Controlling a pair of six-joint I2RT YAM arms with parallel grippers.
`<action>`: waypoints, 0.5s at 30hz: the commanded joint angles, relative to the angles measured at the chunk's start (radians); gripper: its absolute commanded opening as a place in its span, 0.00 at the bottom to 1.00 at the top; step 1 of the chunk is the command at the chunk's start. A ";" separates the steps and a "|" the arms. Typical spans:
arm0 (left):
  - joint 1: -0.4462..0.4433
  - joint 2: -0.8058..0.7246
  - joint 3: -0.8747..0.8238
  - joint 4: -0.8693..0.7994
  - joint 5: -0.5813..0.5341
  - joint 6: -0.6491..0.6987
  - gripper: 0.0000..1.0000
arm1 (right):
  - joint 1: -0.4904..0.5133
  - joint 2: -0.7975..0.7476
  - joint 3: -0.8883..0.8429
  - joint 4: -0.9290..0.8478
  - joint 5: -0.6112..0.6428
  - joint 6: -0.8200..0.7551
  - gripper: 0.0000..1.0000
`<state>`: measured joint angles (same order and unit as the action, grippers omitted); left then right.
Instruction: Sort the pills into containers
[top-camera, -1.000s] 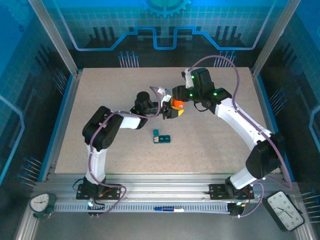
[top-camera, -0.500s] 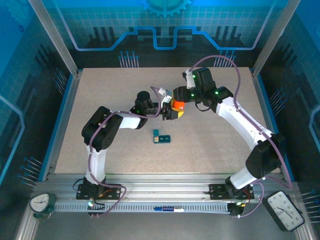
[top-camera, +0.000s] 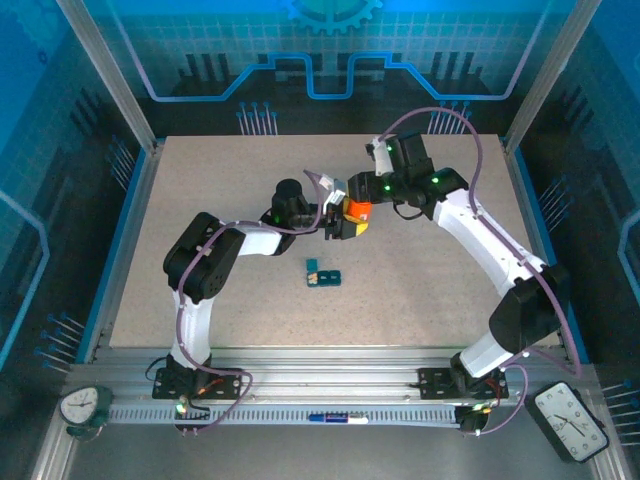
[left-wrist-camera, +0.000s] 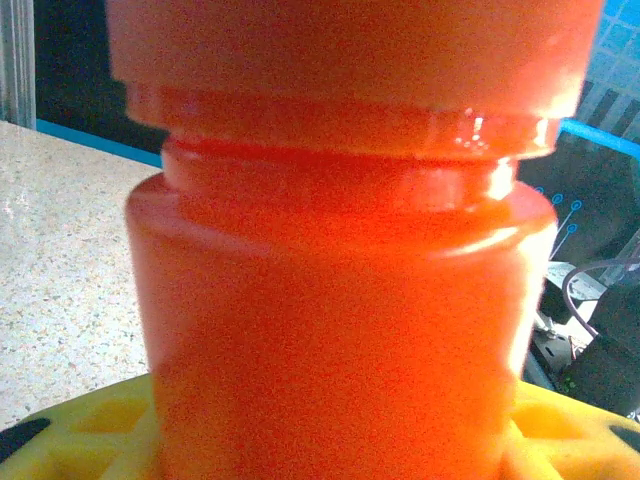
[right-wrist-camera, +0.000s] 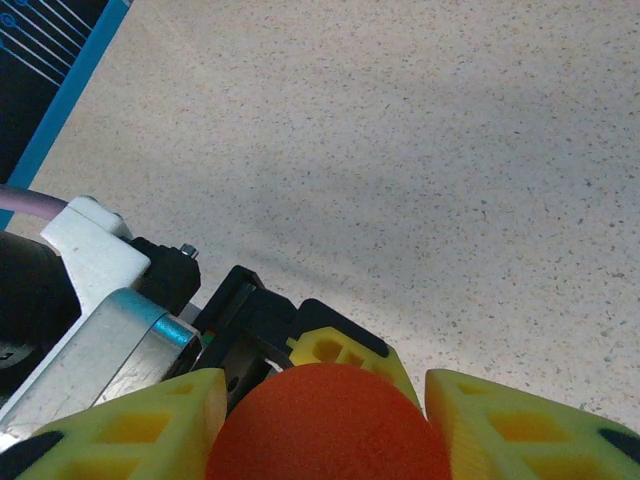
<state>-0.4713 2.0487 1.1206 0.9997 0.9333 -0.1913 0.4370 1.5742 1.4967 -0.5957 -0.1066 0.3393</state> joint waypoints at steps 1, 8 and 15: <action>0.048 -0.065 0.053 0.078 -0.054 -0.019 0.00 | -0.015 0.029 0.013 -0.201 -0.025 -0.008 0.52; 0.048 -0.064 0.056 0.089 -0.064 -0.022 0.00 | -0.021 0.024 -0.008 -0.179 -0.045 0.013 0.55; 0.048 -0.056 0.067 0.085 -0.062 -0.020 0.00 | -0.032 0.012 -0.012 -0.167 -0.057 0.031 0.67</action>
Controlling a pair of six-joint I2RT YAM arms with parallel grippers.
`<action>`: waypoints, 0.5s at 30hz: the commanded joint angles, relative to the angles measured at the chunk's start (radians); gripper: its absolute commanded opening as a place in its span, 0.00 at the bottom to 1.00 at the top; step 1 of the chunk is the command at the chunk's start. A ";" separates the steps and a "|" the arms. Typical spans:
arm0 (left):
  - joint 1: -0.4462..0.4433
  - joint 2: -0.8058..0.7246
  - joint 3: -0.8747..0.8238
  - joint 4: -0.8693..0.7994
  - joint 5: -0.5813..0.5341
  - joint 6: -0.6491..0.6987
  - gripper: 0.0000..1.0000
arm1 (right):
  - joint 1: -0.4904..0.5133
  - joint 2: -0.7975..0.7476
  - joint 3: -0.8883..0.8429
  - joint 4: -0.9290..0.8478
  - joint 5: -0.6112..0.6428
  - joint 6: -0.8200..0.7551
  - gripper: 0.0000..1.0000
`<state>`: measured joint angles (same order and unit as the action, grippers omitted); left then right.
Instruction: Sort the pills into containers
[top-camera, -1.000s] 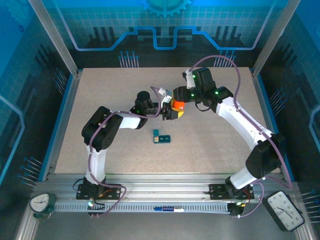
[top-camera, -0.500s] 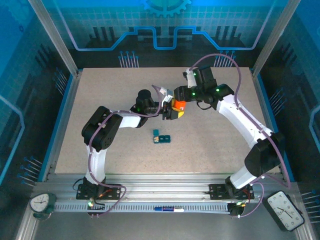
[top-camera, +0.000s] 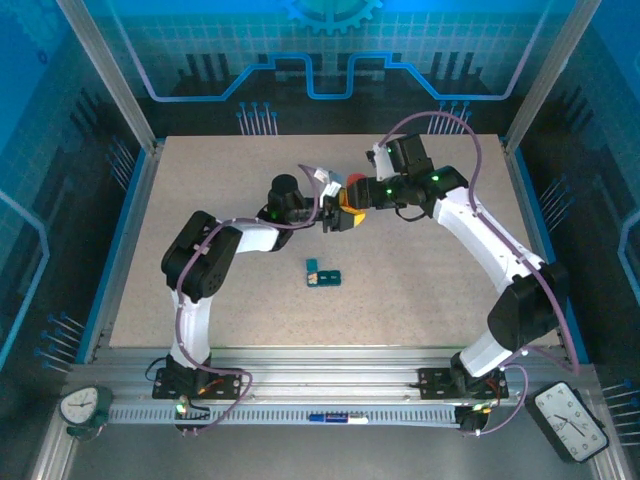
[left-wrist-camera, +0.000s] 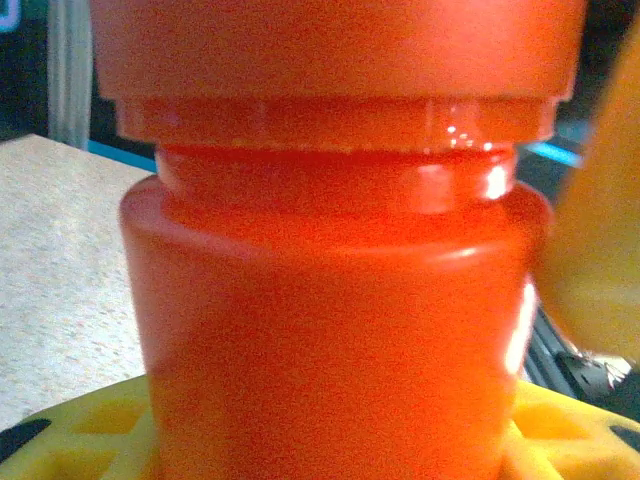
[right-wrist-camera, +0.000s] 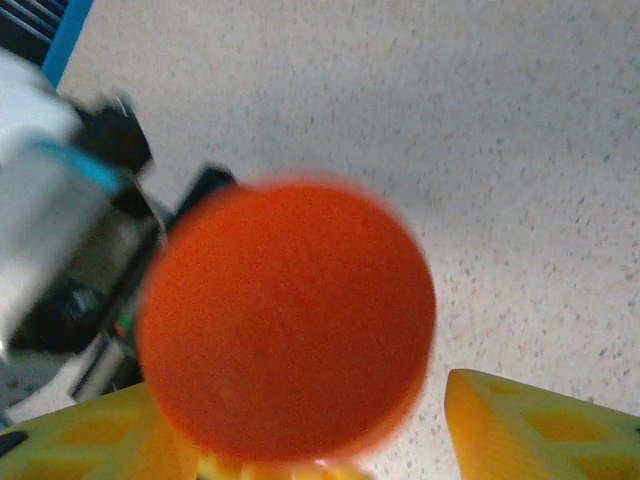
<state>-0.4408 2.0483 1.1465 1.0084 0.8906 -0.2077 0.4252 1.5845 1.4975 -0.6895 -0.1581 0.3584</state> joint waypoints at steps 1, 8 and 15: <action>0.017 -0.056 0.041 0.076 -0.019 -0.003 0.00 | -0.022 0.001 -0.008 -0.074 -0.007 0.014 0.68; 0.017 -0.048 0.041 0.072 -0.018 0.003 0.00 | -0.040 -0.031 0.032 -0.078 -0.043 0.017 0.84; 0.018 -0.050 0.039 0.059 -0.012 0.022 0.00 | -0.100 -0.152 0.001 -0.083 -0.121 0.002 0.87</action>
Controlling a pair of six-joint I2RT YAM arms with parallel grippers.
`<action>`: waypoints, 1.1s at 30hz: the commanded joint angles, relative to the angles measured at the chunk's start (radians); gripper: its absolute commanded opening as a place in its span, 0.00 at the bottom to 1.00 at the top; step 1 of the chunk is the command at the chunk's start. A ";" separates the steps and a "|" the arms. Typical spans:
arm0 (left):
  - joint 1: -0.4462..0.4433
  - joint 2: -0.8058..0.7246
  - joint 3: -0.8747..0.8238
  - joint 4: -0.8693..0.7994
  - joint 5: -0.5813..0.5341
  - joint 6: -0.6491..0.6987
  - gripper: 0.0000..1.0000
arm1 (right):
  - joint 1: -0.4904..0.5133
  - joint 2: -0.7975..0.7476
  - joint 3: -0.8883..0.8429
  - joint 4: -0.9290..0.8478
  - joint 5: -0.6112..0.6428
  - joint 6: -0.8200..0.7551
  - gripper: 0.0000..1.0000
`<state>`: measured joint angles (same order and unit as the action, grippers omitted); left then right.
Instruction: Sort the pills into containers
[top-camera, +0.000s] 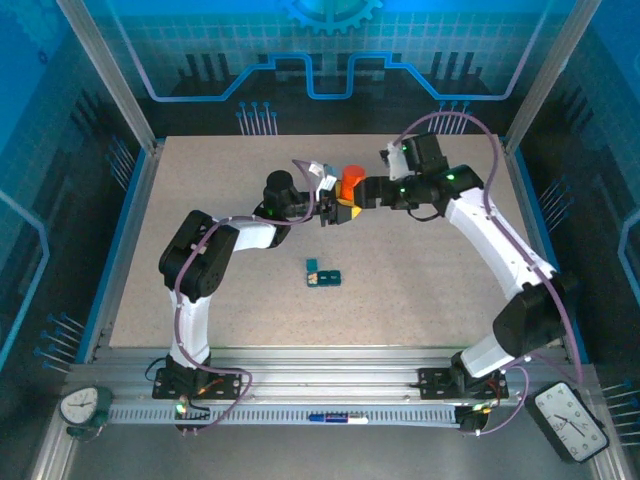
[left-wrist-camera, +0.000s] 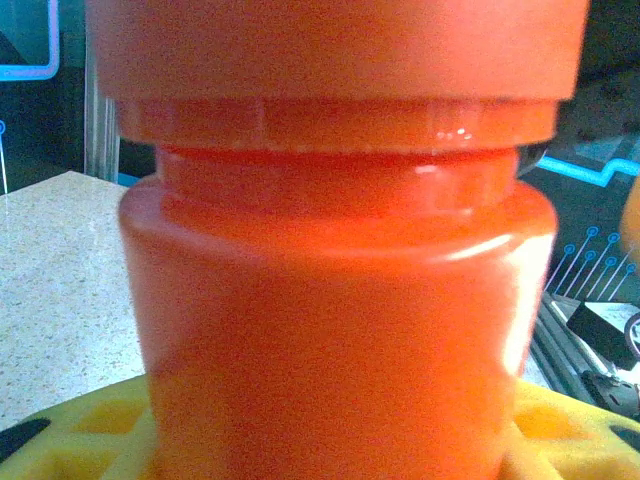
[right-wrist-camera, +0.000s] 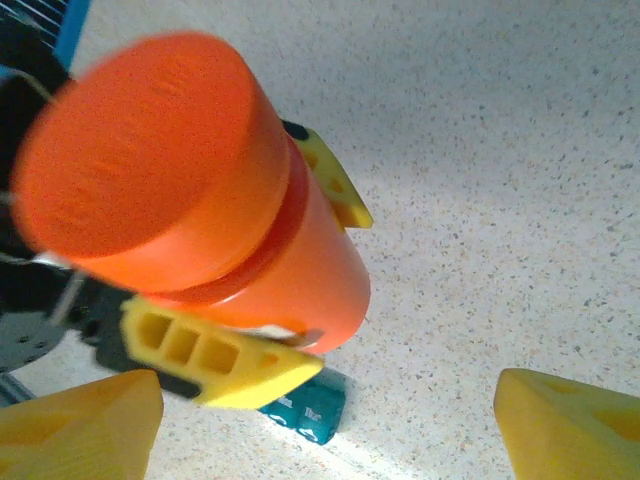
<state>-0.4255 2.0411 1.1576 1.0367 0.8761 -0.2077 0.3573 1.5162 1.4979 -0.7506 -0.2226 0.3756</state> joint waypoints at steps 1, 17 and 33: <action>0.004 -0.042 0.027 0.027 0.005 0.028 0.00 | -0.043 -0.097 -0.003 -0.022 -0.063 -0.023 0.87; -0.014 -0.041 0.019 -0.046 0.006 0.244 0.00 | -0.164 0.051 0.261 -0.264 -0.136 -0.293 0.83; -0.046 -0.047 0.031 -0.239 0.024 0.412 0.00 | -0.034 0.204 0.383 -0.357 -0.048 -0.365 0.83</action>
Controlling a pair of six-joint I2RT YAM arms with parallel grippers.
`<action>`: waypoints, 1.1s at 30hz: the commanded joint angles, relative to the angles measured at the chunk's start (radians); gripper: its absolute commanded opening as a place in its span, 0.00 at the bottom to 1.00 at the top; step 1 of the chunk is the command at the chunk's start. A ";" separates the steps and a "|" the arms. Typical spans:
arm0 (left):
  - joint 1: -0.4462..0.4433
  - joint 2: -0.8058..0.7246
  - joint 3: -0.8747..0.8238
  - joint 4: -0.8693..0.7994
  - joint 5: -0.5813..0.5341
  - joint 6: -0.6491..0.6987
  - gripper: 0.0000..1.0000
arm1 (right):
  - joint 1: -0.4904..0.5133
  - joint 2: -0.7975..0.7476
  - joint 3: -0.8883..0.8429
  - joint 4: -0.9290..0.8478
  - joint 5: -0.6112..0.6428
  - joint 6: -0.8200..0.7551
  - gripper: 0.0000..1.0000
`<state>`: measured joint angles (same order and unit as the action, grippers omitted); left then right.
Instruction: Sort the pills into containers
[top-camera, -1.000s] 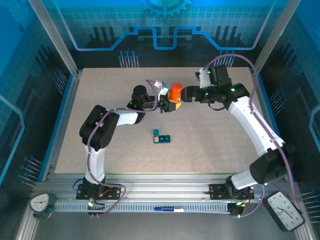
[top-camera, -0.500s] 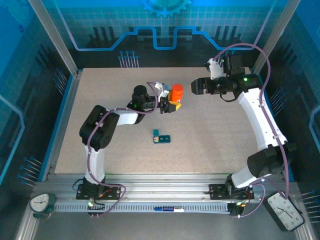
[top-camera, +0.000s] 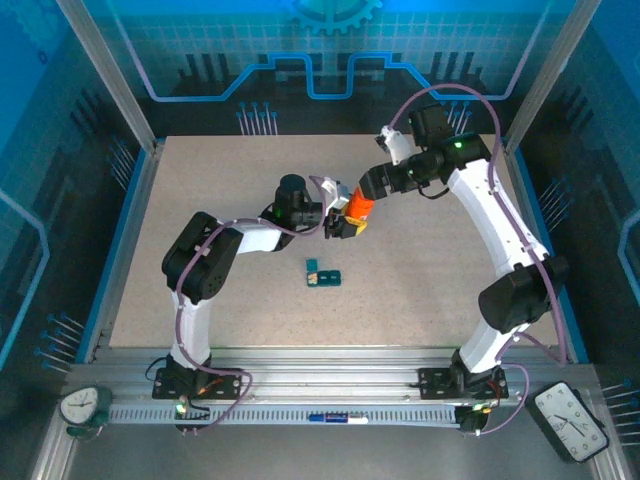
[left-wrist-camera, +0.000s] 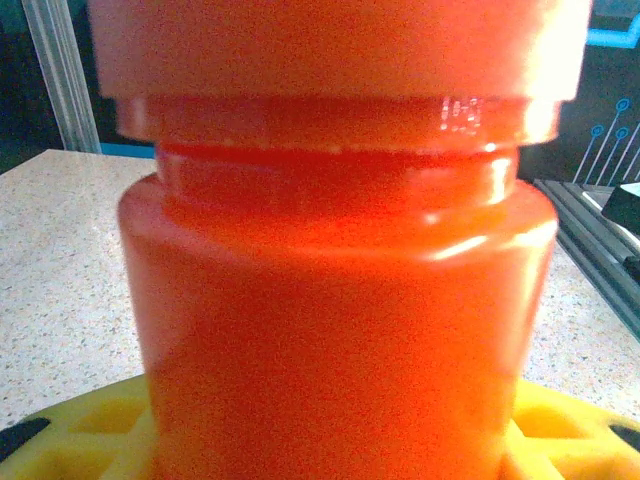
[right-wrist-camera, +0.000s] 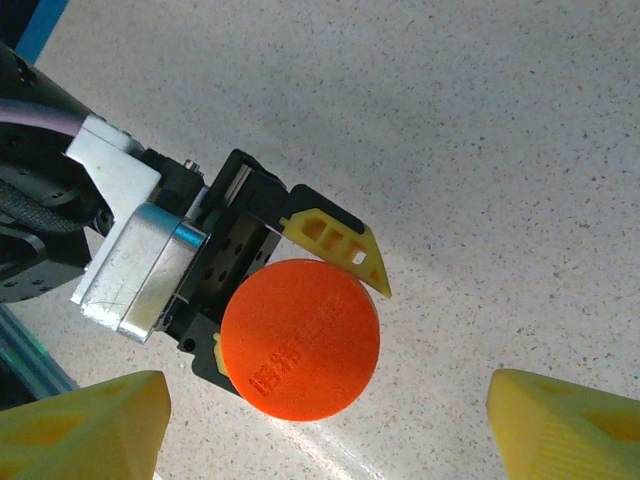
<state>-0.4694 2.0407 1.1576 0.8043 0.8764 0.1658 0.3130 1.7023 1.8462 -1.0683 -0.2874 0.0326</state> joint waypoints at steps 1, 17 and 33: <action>-0.003 -0.048 0.031 -0.007 0.025 0.039 0.00 | 0.015 0.024 0.037 -0.039 0.020 -0.022 0.84; -0.002 -0.048 0.042 -0.015 0.037 0.032 0.00 | 0.043 0.093 0.079 -0.044 0.011 -0.019 0.79; -0.002 -0.056 0.031 -0.001 0.041 0.012 0.00 | 0.014 0.026 0.000 0.028 -0.057 0.046 0.80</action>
<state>-0.4698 2.0335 1.1706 0.7868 0.8806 0.1642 0.3435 1.7828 1.8732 -1.0630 -0.2970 0.0525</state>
